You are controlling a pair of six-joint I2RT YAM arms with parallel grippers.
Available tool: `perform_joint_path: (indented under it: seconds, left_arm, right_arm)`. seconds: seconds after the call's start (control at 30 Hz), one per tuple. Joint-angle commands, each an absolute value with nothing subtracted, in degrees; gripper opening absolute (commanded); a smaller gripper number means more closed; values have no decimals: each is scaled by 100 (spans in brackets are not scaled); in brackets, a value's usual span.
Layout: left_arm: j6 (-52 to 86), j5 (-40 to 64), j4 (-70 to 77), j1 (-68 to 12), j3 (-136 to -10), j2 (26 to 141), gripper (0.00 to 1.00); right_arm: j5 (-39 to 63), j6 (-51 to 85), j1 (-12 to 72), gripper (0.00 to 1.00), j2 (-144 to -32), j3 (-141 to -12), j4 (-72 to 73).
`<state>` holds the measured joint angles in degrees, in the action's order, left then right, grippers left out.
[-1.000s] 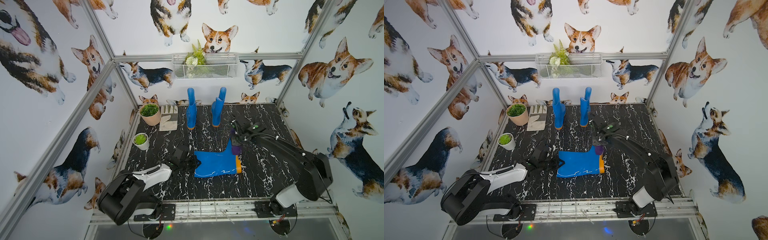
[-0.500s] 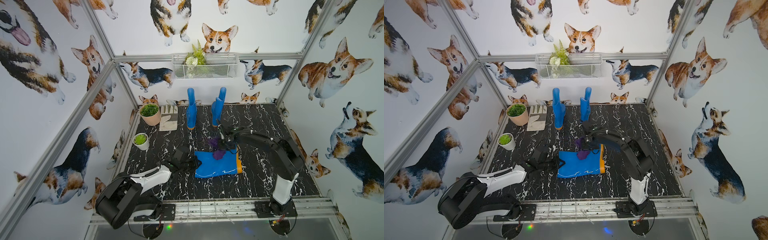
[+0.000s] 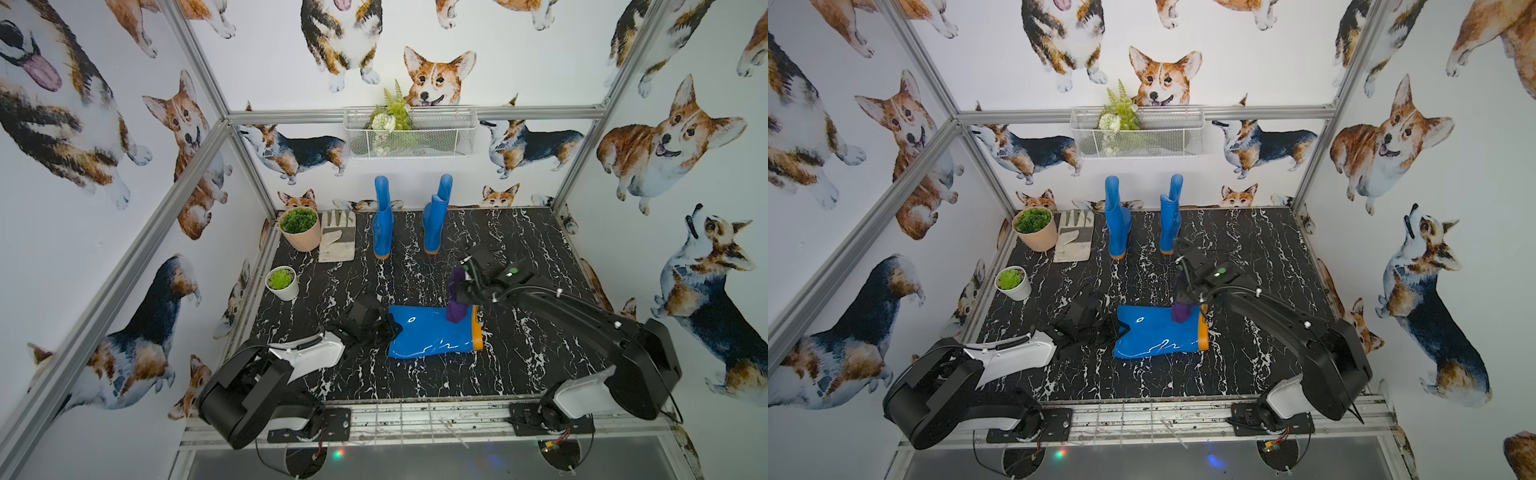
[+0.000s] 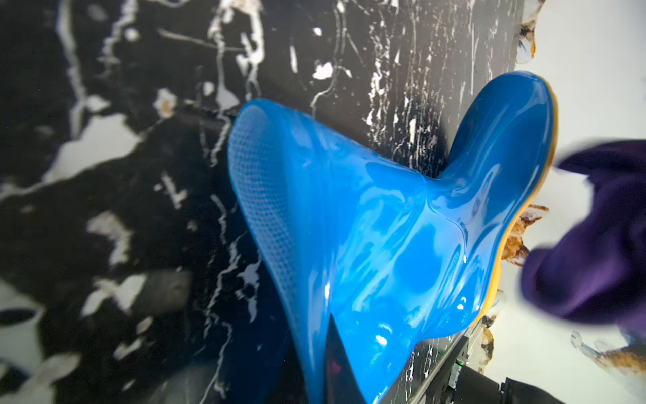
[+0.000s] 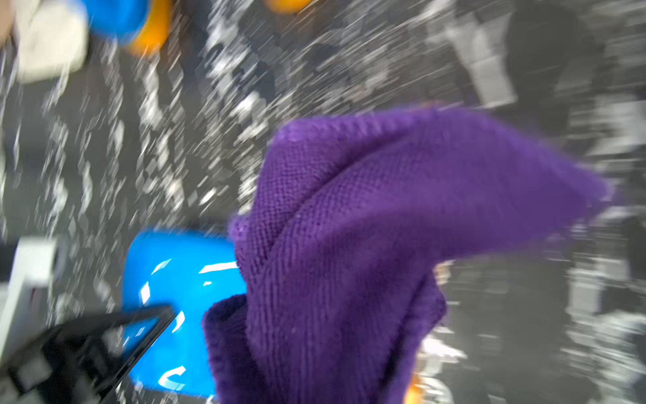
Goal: Wipe the rubber boots with a cloth
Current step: Wipe the dirt off the rubber boot.
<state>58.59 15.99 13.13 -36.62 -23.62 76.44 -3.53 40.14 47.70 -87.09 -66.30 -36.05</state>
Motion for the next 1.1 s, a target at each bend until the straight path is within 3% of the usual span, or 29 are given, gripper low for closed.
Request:
perform_joint_path:
  seconds: [0.0, 0.1, 0.27, 0.47, 0.57, 0.7, 0.9, 1.07]
  left_arm:
    - [6325, 1167, 1388, -3647, -2263, 7465, 0]
    - [6487, 1062, 1355, -3647, -2209, 7295, 0]
    - [6564, 929, 1223, -3634, -2150, 7034, 0]
    - [6661, 691, 1058, -3586, -1922, 6573, 0]
    - [6762, 689, 1024, -3583, -1945, 6487, 0]
    - [6812, 667, 944, -3585, -2099, 6417, 0]
    - [6725, 619, 609, -3581, -2275, 6375, 0]
    - [6602, 802, 139, -3580, -2542, 6512, 0]
  right_arm:
    - [-147, 4484, 5505, 0, -9610, -7154, -2894]
    - [165, 4226, 5685, 0, -10366, -7445, -2705]
    - [-112, 4155, 5228, 0, -10355, -6763, -2985]
    - [-821, 3693, 3394, 0, -8680, -5582, -4037]
    - [-1233, 3621, 3160, 0, -7718, -5604, -4245]
    - [-1211, 3951, 3936, 0, -7833, -6076, -4173]
    - [-825, 3867, 5827, 0, -9808, -7595, -3609]
    - [-799, 3807, 5739, 0, -10274, -7386, -3640]
